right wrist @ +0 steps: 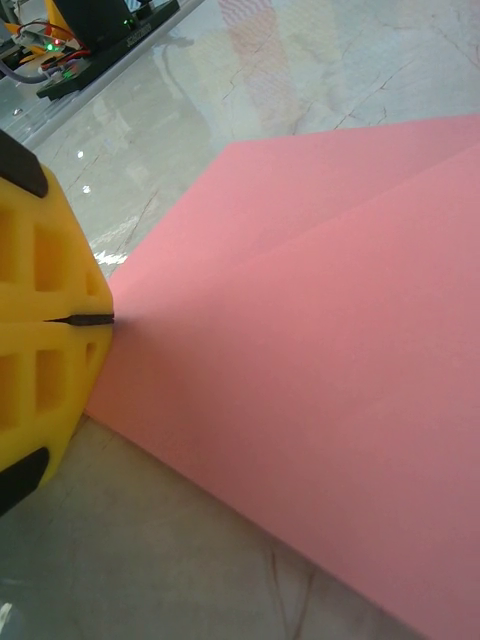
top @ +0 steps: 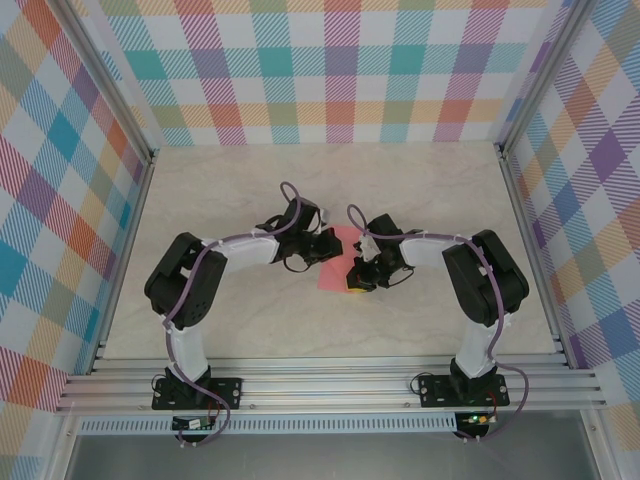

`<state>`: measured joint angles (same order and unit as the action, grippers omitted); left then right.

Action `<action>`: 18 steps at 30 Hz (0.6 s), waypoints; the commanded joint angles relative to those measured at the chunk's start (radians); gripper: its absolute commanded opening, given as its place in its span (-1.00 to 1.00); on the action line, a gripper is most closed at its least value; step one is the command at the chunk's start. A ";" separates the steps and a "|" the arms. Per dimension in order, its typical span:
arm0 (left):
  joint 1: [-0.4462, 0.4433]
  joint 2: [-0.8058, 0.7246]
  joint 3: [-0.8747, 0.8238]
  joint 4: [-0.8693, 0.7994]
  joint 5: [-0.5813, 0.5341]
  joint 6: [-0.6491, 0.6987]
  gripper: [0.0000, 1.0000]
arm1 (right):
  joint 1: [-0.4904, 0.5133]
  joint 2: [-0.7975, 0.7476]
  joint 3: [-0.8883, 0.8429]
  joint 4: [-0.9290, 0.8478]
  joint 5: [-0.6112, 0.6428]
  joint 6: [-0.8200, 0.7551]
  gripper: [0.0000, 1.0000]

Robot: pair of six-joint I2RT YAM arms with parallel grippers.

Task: Fold a paper plane with a square sheet of paper (pick it up from the middle)
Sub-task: Fold the triangle a second time at the center of the table.

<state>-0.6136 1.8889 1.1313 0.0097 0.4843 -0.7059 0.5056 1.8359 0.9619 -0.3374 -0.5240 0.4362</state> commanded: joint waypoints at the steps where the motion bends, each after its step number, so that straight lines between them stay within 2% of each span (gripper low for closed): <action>1: -0.025 0.018 -0.045 0.041 0.025 -0.038 -1.00 | 0.001 0.026 -0.012 -0.047 0.048 -0.014 -0.90; 5: -0.035 0.035 -0.106 0.144 0.017 -0.091 -1.00 | 0.001 0.030 -0.014 -0.052 0.051 -0.019 -0.90; 10: -0.037 0.075 -0.109 0.170 0.037 -0.082 -1.00 | -0.001 0.038 -0.019 -0.054 0.053 -0.028 -0.90; 18: -0.028 0.095 -0.108 0.070 -0.085 -0.043 -1.00 | -0.004 0.045 -0.040 -0.047 0.067 -0.033 -0.91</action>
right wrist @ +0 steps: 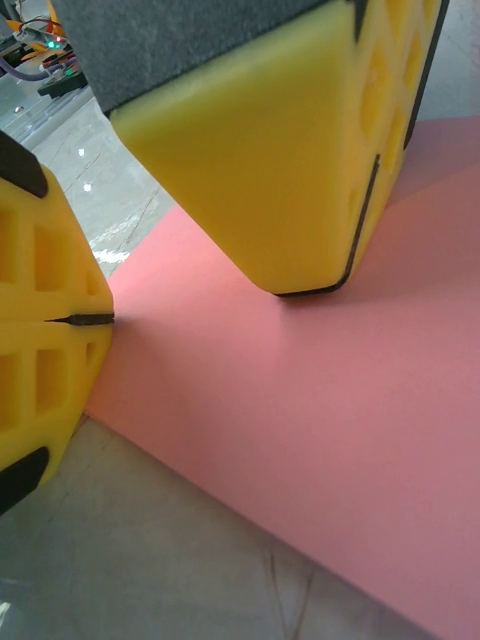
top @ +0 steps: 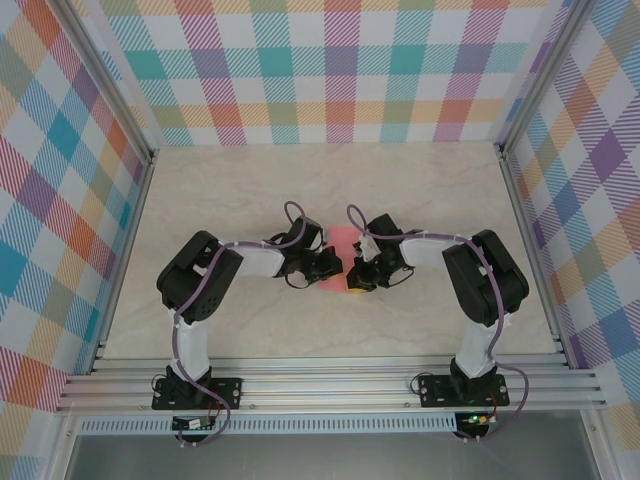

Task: Fold a paper plane with a square sheet of paper (pick it up from the middle)
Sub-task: Fold the triangle a second time at the center of the table.

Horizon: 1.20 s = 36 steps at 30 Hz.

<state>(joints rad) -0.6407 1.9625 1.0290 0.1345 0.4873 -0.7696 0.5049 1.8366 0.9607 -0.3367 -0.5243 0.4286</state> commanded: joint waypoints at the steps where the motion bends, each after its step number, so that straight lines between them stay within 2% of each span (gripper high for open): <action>1: 0.002 0.021 -0.003 -0.071 -0.105 0.029 -1.00 | -0.003 0.044 -0.039 -0.050 0.066 -0.027 -0.91; 10: 0.060 0.053 0.069 -0.137 -0.137 0.080 -1.00 | -0.014 0.041 -0.034 -0.065 0.068 -0.042 -0.91; 26: 0.161 0.050 0.123 -0.170 -0.103 0.121 -1.00 | -0.021 0.041 -0.029 -0.069 0.057 -0.050 -0.91; 36: 0.181 0.038 0.216 -0.239 -0.057 0.158 -1.00 | -0.025 0.032 0.030 -0.091 0.038 -0.049 -0.88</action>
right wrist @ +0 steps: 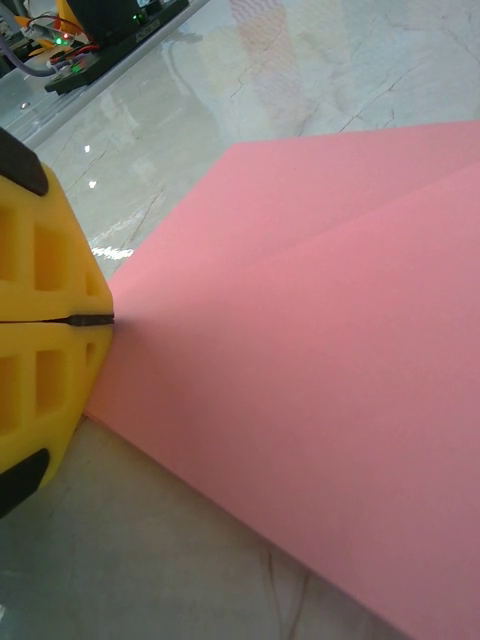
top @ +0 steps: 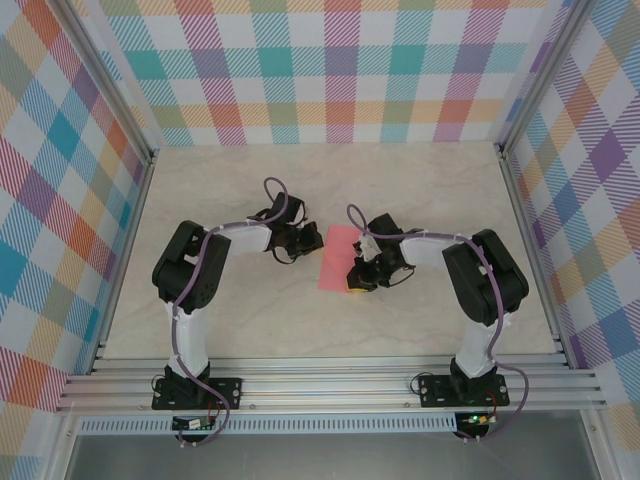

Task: Fold a paper plane with a square sheet of paper (pick it up from the middle)
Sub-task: Fold the triangle a second time at the center of the table.

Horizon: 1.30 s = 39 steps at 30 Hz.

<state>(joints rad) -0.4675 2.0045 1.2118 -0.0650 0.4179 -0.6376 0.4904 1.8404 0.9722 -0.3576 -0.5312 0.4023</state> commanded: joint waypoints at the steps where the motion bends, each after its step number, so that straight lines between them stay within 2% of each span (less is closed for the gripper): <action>1: 0.007 -0.016 0.035 -0.038 0.025 0.024 -1.00 | -0.010 0.023 0.027 -0.070 0.034 -0.018 -0.86; 7: -0.033 -0.113 0.016 -0.049 0.048 0.034 -0.98 | -0.016 -0.069 0.070 -0.063 0.007 0.025 -0.61; 12: -0.071 -0.114 -0.002 -0.066 0.042 0.045 -0.98 | -0.074 -0.133 0.051 -0.045 0.051 0.101 -0.26; 16: -0.087 -0.091 -0.023 -0.029 0.059 0.025 -0.98 | -0.112 -0.132 0.039 -0.038 0.067 0.143 -0.15; 25: -0.095 -0.042 0.000 -0.038 0.061 0.032 -0.98 | -0.116 -0.066 0.046 0.017 -0.028 0.181 -0.17; 39: -0.095 0.010 0.011 -0.065 0.026 0.035 -0.98 | -0.116 0.024 0.075 0.044 -0.080 0.191 -0.21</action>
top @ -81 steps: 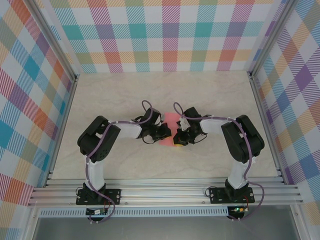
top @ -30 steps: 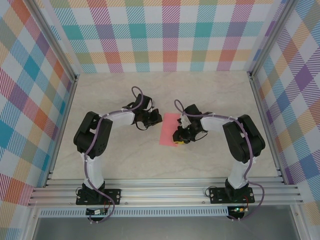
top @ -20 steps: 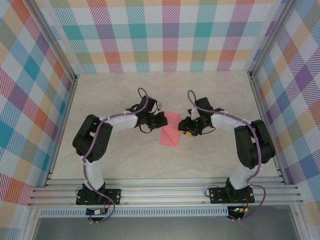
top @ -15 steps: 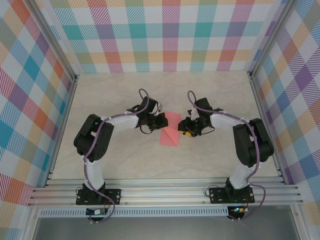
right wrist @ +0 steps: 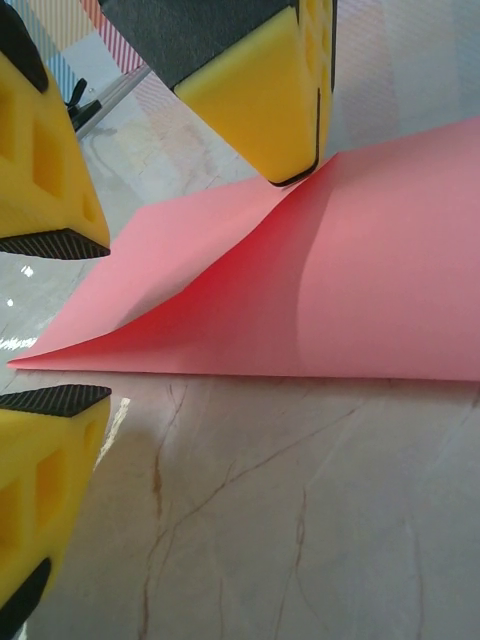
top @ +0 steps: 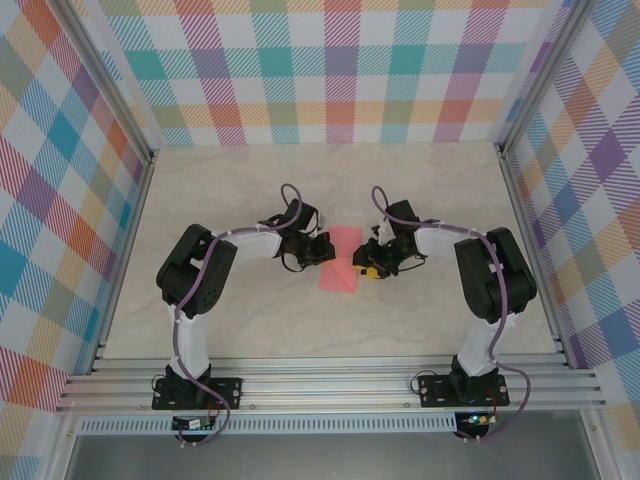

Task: Fold a paper plane with a square sheet of paper (pick it up from the middle)
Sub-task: Fold the triangle a second time at the center of the table.

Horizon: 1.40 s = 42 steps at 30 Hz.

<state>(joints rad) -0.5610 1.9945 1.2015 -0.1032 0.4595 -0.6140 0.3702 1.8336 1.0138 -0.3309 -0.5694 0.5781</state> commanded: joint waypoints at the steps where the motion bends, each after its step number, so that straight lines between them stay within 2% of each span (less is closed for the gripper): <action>1: -0.001 0.020 0.019 -0.034 -0.021 0.016 -0.98 | 0.004 0.035 0.034 0.017 -0.040 0.018 -0.21; 18: -0.004 0.026 0.012 -0.056 -0.024 0.034 -0.98 | 0.004 0.063 0.033 0.061 -0.076 0.036 -0.29; 26: -0.004 0.008 -0.005 -0.068 -0.062 0.030 -1.00 | 0.004 0.006 0.031 0.006 0.066 0.020 -0.27; 29: -0.004 0.007 -0.008 -0.076 -0.071 0.030 -1.00 | 0.004 0.010 0.044 -0.009 0.084 0.016 -0.26; 36: -0.004 0.010 -0.015 -0.073 -0.073 0.026 -1.00 | 0.004 0.060 0.060 0.013 0.038 0.035 -0.26; 39: -0.004 0.010 -0.014 -0.076 -0.076 0.027 -1.00 | 0.006 0.072 0.060 0.039 -0.011 0.041 -0.39; 42: -0.004 0.009 -0.016 -0.076 -0.077 0.025 -1.00 | 0.007 0.076 0.071 0.022 -0.007 0.033 -0.38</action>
<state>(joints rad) -0.5610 2.0064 1.2018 -0.1257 0.4332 -0.6044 0.3748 1.8919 1.0569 -0.3038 -0.5407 0.6170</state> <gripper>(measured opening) 0.040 0.311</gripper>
